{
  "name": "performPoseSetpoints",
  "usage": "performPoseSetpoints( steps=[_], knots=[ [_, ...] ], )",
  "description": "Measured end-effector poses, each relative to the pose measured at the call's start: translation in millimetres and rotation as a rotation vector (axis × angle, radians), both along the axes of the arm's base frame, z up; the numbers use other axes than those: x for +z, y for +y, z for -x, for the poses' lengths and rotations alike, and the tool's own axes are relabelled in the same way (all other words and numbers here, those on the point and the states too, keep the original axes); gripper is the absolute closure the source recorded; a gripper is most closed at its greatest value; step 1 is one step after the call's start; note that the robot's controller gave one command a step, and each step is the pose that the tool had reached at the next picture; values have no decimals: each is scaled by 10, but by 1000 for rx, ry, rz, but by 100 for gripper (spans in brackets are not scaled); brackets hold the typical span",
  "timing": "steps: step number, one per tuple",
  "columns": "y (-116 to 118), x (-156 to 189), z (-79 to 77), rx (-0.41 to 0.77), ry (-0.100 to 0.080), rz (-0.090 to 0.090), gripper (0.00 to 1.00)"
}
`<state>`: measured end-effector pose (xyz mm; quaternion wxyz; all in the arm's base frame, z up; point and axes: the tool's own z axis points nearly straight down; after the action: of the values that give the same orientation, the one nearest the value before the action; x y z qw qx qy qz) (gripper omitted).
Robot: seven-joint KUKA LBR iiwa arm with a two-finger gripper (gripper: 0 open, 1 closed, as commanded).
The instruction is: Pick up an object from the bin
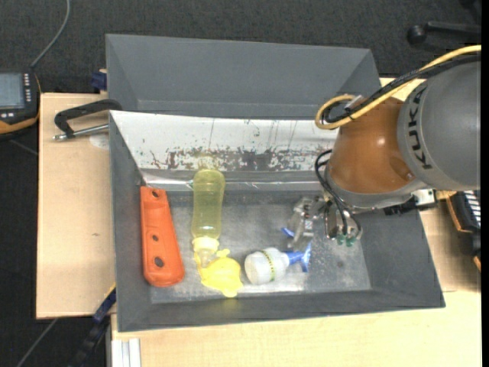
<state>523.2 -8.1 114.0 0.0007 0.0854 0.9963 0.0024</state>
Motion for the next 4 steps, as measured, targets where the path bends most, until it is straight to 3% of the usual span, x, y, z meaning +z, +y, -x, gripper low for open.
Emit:
performPoseSetpoints(
  steps=[1, 2, 3, 4],
  knots=[
    [-22, 245, -90, -16, -17, 0, 100],
    [22, -133, 21, 98, -4, 0, 100],
    [7, -211, 211, -197, -16, -3, 100],
    [8, -212, 210, -196, -16, -3, 100]
  ],
)
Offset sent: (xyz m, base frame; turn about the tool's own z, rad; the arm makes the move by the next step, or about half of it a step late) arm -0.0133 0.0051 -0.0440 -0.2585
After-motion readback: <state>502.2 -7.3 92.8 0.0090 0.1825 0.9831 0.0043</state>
